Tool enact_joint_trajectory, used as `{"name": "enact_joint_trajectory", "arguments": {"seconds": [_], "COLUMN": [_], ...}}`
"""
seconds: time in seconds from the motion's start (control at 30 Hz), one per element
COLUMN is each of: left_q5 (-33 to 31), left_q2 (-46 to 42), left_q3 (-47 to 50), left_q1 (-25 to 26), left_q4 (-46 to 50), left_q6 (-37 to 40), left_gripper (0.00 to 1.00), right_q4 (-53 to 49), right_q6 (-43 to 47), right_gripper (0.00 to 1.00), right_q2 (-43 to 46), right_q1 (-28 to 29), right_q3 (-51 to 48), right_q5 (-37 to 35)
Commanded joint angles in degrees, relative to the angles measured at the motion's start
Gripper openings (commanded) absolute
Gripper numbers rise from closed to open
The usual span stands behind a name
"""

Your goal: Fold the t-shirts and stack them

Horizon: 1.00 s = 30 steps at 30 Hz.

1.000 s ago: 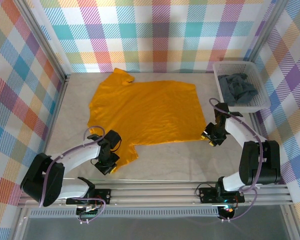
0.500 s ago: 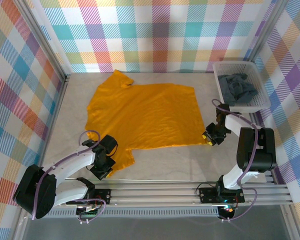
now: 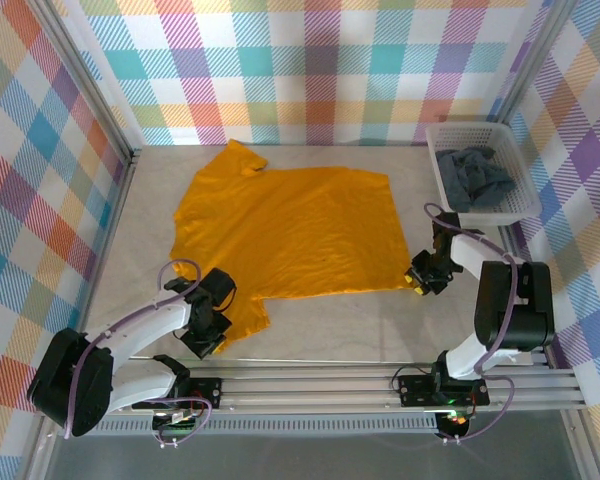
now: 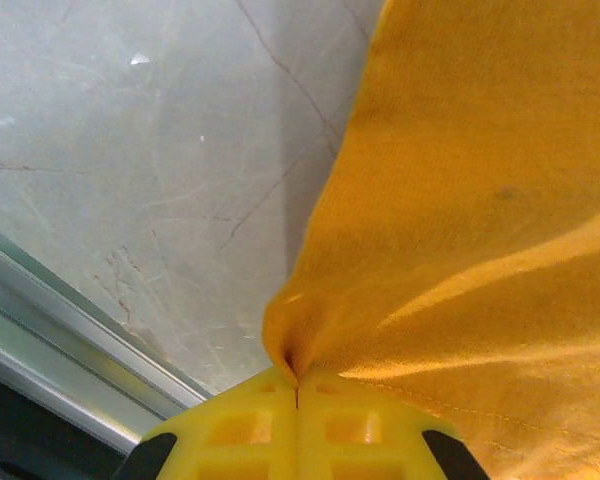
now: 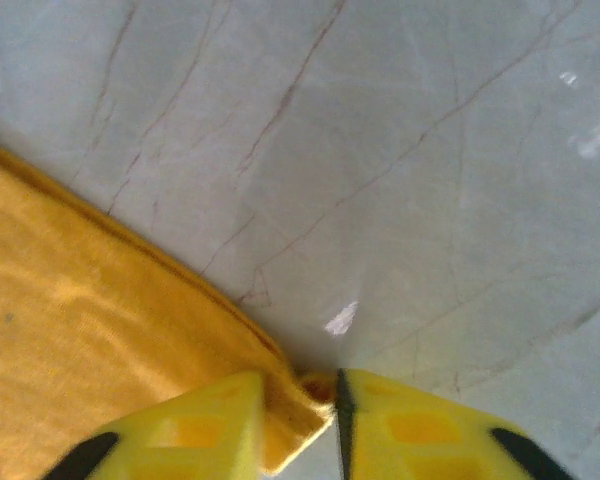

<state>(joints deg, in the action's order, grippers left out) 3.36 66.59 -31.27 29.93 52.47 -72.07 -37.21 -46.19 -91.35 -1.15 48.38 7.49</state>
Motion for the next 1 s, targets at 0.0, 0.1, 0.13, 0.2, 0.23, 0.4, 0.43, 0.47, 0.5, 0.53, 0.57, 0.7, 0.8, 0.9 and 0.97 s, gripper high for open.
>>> {"name": "enact_joint_trajectory", "arguments": {"seconds": [0.0,0.1,0.13,0.2,0.23,0.4,0.43,0.47,0.5,0.53,0.57,0.7,0.8,0.9,0.97], "left_q5": [-1.38,-1.35,-1.1,-0.65,-0.54,-0.33,-0.28,-0.43,-0.53,-0.55,-0.76,-3.02,-6.34,-9.09,-8.78], "left_q2": [0.91,0.92,0.54,-0.45,-1.1,-6.08,-7.19,-8.03,-8.68,-9.35,-9.84,-9.77,-6.45,-1.0,2.53], "left_q3": [-2.32,-2.92,-3.01,-2.85,-2.87,-3.24,-3.56,-4.02,-4.4,-4.75,-5.14,-8.7,-14.32,-20.91,-24.06], "left_q1": [0.44,0.48,0.46,0.42,0.48,0.46,0.48,0.48,0.48,0.54,0.47,0.48,0.46,-0.73,-3.26], "left_q4": [3.05,4.55,5.17,6.52,7.53,13.02,14.24,15.84,17.13,18.04,18.42,16.54,14.73,12.95,10.68], "left_q6": [1.7,3.13,3.53,4.36,4.78,5.8,6.04,6.26,6.33,6.55,6.68,6.86,7.31,9.48,11.2], "left_gripper": [0.0,0.0,0.0,0.0,0.0,0.0,0.0,0.0,0.0,0.0,0.0,0.0,0.0,0.0,0.0], "right_q4": [0.72,-0.33,-0.9,-2.37,-3.2,-10.4,-12.21,-13.69,-14.67,-15.47,-15.84,-16.2,-15.4,-15.93,-15.79], "right_q6": [-0.13,-0.11,-0.25,-0.6,-0.96,-2.88,-3.51,-4.34,-5.29,-6.25,-6.95,-5.95,-4.65,-3.5,-2.97], "right_gripper": [0.15,0.0,0.0,0.0,0.0,0.0,0.0,0.0,0.0,0.0,0.0,0.0,0.0,0.0,0.0], "right_q2": [-1.66,-0.47,0.37,2.55,4.07,11.71,13.17,14.83,16.55,18.55,20.03,18.79,16.39,14.06,12.2], "right_q1": [-0.1,0.0,-0.05,0.06,0.15,2.15,2.86,3.64,4.3,5.01,5.34,5.36,5.43,5.44,5.39], "right_q3": [0.68,0.0,-0.41,-1.3,-1.85,-3.47,-3.79,-4.34,-5.09,-5.92,-6.69,-5.61,-2.28,1.48,3.41], "right_q5": [0.01,-0.86,-1.11,-1.2,-1.2,-1.31,-1.62,-1.92,-2.31,-2.77,-2.87,-2.52,-1.71,-2.01,-2.12]}}
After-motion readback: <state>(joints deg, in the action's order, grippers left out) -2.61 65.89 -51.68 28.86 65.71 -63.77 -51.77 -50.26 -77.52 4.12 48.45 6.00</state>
